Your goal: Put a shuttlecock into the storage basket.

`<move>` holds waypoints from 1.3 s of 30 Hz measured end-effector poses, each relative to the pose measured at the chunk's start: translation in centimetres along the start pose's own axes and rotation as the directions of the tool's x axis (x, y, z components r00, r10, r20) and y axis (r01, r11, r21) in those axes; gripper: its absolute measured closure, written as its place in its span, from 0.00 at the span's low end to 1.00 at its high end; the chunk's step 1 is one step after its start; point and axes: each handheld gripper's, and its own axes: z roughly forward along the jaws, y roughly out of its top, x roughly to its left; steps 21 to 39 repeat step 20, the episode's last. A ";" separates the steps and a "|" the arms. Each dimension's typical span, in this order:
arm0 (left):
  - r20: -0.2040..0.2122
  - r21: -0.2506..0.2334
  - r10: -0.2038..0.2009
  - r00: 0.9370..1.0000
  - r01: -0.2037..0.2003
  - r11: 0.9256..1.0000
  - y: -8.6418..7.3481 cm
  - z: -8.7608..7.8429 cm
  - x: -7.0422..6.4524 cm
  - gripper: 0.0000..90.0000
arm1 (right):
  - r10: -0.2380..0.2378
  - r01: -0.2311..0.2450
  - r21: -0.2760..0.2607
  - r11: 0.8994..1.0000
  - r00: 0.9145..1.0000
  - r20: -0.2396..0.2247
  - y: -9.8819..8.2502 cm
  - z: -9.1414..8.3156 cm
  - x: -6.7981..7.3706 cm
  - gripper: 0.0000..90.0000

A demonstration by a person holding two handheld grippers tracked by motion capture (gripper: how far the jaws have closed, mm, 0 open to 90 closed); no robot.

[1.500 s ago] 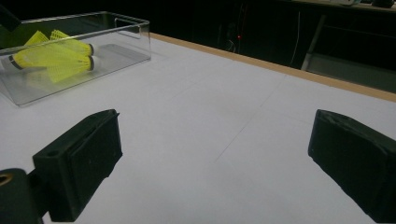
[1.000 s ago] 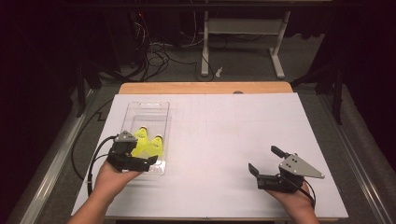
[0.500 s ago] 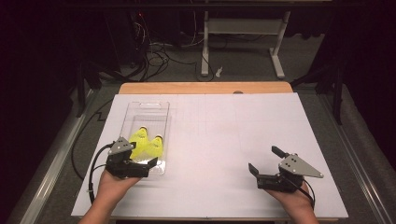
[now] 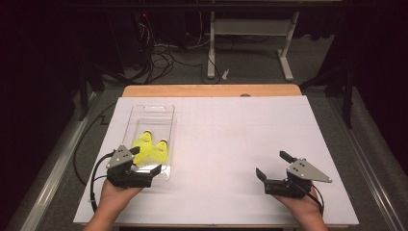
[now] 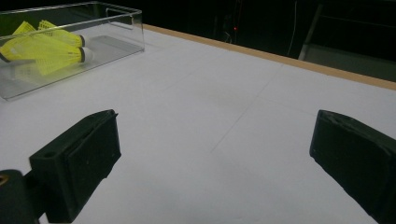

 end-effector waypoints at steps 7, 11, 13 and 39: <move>0.022 -0.061 0.015 1.000 -0.014 0.998 -0.2 -0.6 -0.4 0.00 | 0.021 -0.021 -0.007 1.000 1.000 0.010 0.0 -0.1 -0.2 0.02; 0.029 -0.080 0.024 0.999 -0.021 0.997 -0.3 -1.0 -0.5 0.00 | 0.018 -0.018 -0.012 1.000 1.000 0.014 0.0 -0.2 -0.3 0.02; 0.028 -0.078 0.022 0.999 -0.019 0.997 -0.3 -1.0 -0.5 0.00 | 0.019 -0.019 -0.013 1.000 1.000 0.013 0.0 -0.3 -0.4 0.02; 0.022 -0.076 0.023 1.000 -0.021 0.997 -0.4 -1.1 -0.5 0.00 | 0.015 -0.015 -0.021 1.000 1.000 0.012 0.1 -0.4 -0.5 0.02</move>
